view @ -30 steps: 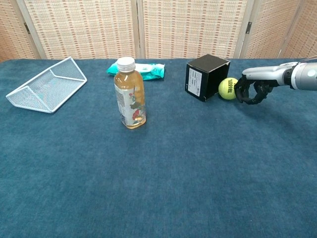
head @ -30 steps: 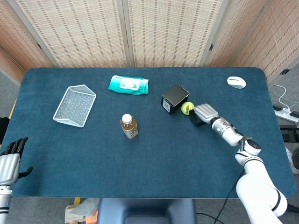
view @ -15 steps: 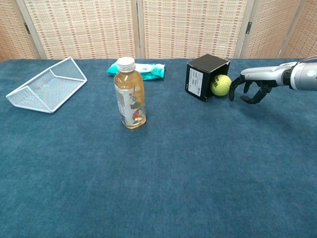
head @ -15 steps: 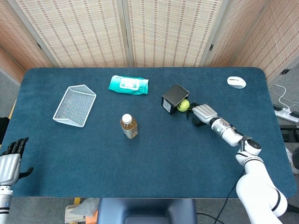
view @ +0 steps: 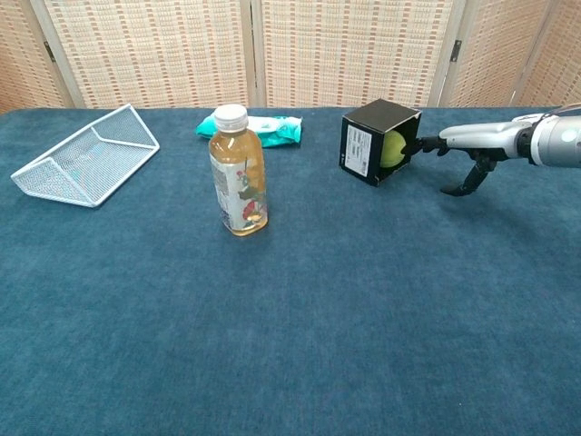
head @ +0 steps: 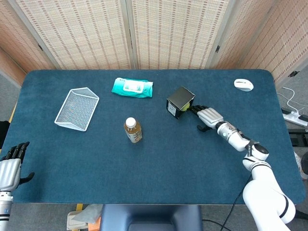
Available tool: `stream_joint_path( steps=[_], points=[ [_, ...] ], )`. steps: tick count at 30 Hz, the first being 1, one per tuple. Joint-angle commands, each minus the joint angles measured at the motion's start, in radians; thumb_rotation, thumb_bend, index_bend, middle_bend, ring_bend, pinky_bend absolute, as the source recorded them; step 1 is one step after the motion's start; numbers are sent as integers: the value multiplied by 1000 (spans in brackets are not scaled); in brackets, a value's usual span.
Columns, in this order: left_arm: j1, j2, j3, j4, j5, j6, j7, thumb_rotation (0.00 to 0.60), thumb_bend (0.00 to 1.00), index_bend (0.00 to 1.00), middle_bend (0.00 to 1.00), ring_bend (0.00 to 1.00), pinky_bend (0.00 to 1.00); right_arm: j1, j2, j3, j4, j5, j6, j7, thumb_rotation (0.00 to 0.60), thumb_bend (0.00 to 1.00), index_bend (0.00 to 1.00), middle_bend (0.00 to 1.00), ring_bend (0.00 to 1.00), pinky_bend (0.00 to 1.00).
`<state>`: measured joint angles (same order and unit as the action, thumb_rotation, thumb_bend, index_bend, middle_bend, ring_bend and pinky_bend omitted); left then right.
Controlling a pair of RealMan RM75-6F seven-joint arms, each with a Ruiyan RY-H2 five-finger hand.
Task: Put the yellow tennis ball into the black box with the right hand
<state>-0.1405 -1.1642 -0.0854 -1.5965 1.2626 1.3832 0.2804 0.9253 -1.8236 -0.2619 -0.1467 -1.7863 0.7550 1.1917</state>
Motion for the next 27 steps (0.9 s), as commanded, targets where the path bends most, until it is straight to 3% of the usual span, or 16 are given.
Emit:
stream_joint_path(
  steps=[1,27],
  points=[
    [0,1,0,0,0,-1,-1,600,219,122,230,162,400,-1,0,2,0,2,-1,-3,600,360,0,0,0,51],
    [-1,3,2,-1,3,-3,-6,600,220,122,230,162,401,1,3,-1,-4,0,-10,-1,600,343,0,0,0,51]
  ],
)
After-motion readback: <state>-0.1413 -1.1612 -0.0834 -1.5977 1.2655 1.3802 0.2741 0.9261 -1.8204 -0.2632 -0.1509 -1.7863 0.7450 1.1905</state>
